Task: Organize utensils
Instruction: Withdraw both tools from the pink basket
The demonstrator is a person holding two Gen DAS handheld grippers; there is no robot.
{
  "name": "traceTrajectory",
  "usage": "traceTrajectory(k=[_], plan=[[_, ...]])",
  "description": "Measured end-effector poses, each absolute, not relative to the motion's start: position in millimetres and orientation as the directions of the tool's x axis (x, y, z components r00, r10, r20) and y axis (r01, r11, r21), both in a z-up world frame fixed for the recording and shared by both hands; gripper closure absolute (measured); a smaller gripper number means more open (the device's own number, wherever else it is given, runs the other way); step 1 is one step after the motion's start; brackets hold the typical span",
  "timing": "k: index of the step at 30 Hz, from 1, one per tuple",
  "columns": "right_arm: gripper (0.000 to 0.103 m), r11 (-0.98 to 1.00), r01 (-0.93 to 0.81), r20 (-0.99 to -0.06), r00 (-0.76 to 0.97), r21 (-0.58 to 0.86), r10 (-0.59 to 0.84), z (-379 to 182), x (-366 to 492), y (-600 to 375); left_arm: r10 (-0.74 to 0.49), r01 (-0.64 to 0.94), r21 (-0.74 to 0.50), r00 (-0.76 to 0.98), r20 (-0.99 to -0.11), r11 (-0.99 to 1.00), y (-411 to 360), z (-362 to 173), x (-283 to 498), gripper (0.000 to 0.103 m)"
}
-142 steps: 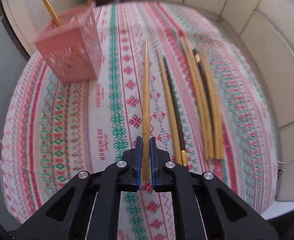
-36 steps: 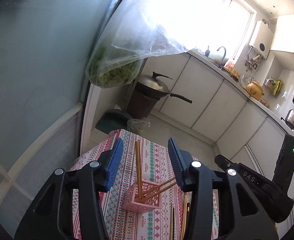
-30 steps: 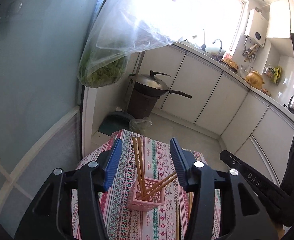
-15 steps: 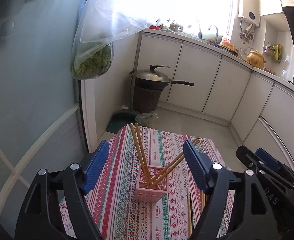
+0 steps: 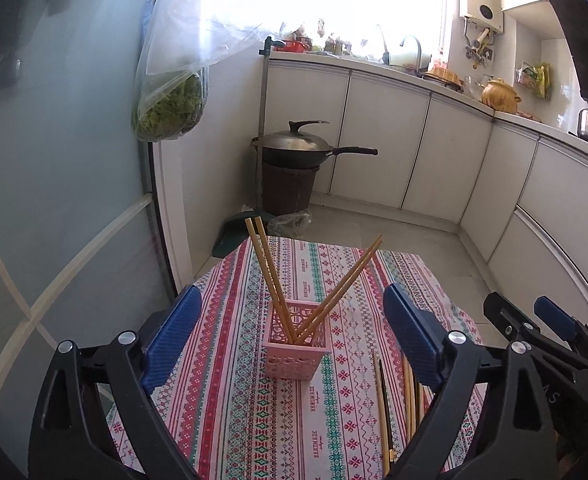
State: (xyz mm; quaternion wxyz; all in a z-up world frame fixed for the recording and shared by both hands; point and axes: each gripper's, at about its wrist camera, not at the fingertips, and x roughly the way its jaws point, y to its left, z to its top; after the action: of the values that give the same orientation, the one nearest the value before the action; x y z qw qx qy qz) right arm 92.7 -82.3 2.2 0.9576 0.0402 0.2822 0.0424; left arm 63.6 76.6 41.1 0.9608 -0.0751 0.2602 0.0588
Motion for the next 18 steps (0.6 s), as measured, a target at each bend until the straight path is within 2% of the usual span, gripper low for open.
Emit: traceTrajectory(k=[18], plan=[[0.011,0.994,0.023,-0.573,0.818,0.109,0.044,-25,71,-116,0.048,-0.093,-0.058,0.844,-0.534,0.994,51,20,50,0.007]])
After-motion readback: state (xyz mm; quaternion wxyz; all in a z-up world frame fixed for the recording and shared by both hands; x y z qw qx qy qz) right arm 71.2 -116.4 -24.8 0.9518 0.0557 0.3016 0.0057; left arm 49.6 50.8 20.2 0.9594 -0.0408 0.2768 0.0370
